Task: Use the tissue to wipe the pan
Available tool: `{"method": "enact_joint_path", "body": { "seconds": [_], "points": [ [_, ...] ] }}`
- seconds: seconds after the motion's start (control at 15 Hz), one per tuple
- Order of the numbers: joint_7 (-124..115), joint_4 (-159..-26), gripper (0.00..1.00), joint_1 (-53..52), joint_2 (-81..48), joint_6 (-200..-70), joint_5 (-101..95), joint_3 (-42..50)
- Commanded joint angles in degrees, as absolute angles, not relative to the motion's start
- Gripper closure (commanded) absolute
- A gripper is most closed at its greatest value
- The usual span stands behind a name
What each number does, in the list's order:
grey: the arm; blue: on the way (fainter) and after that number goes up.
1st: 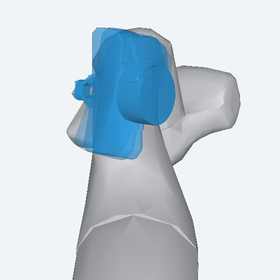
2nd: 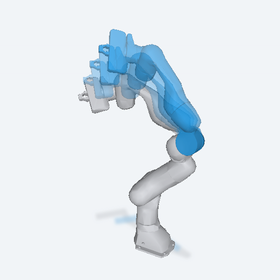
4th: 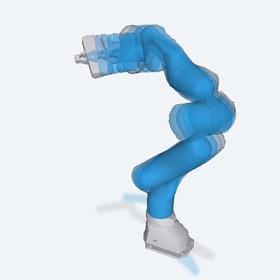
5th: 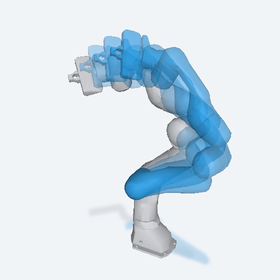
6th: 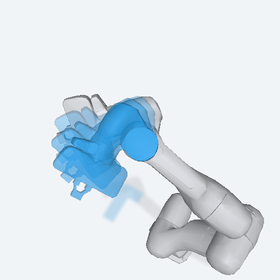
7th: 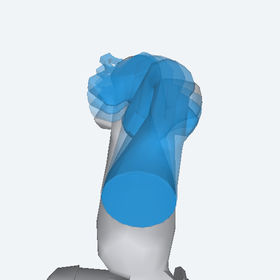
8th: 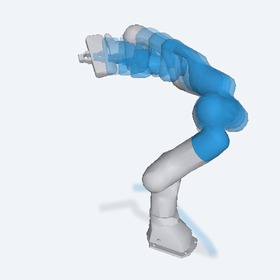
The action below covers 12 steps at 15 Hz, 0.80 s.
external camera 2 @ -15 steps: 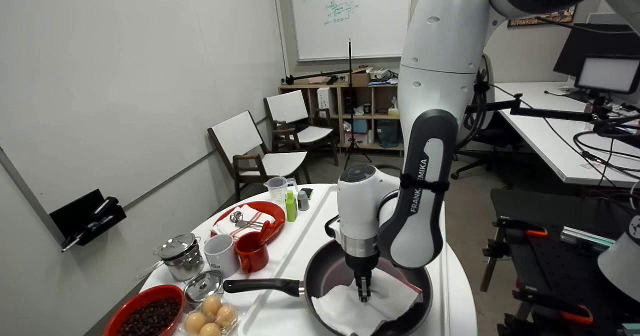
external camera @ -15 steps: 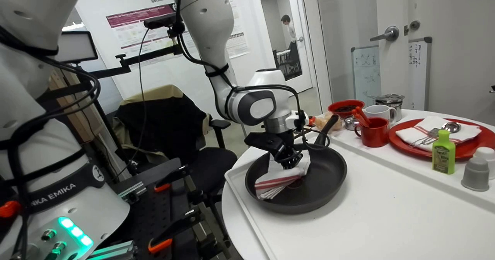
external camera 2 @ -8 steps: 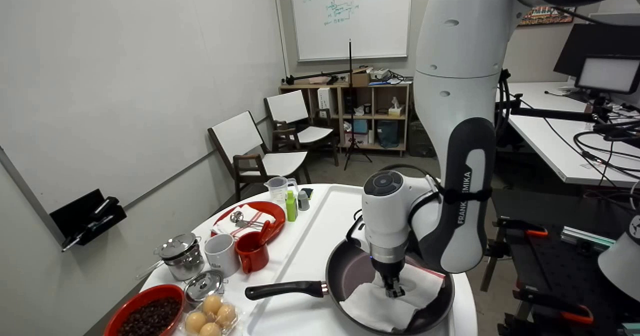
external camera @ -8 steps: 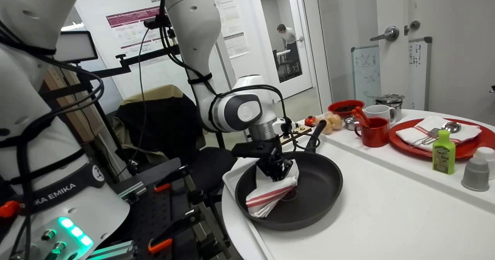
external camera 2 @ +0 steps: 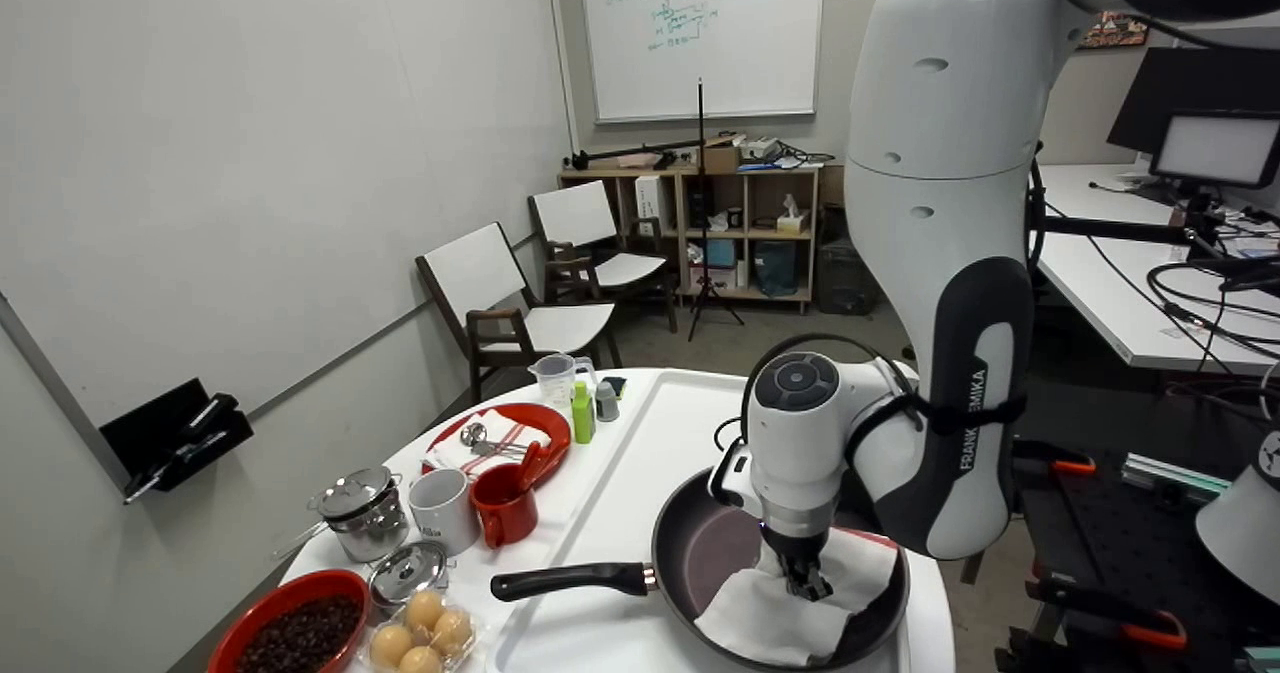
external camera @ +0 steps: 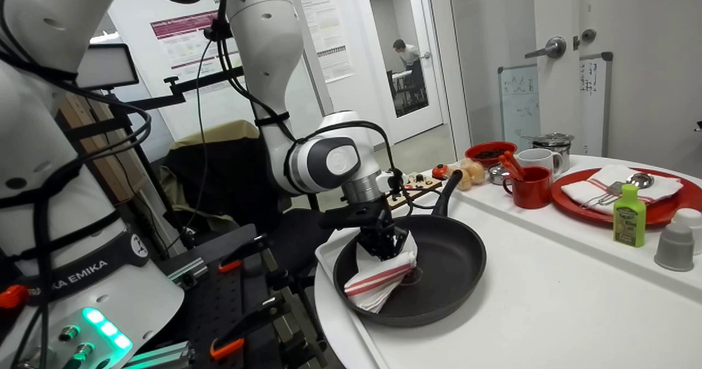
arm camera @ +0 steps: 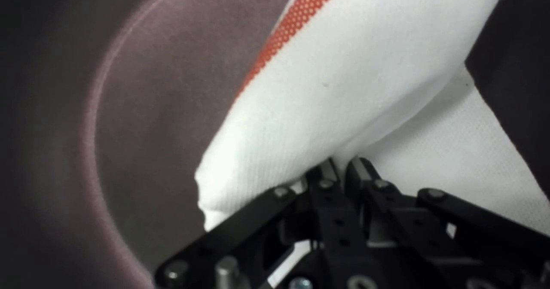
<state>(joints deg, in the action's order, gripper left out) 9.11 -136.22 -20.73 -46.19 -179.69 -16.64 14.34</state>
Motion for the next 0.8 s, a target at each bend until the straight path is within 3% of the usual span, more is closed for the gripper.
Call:
{"method": "enact_joint_path", "body": {
  "seconds": [0.0, 0.73],
  "points": [
    [9.33, -135.36, 0.93, -20.35, -47.39, -181.79, -16.44, 13.53],
    [9.22, -129.05, 0.93, -11.03, -45.59, -184.16, -14.32, 11.73]
  ]
}}
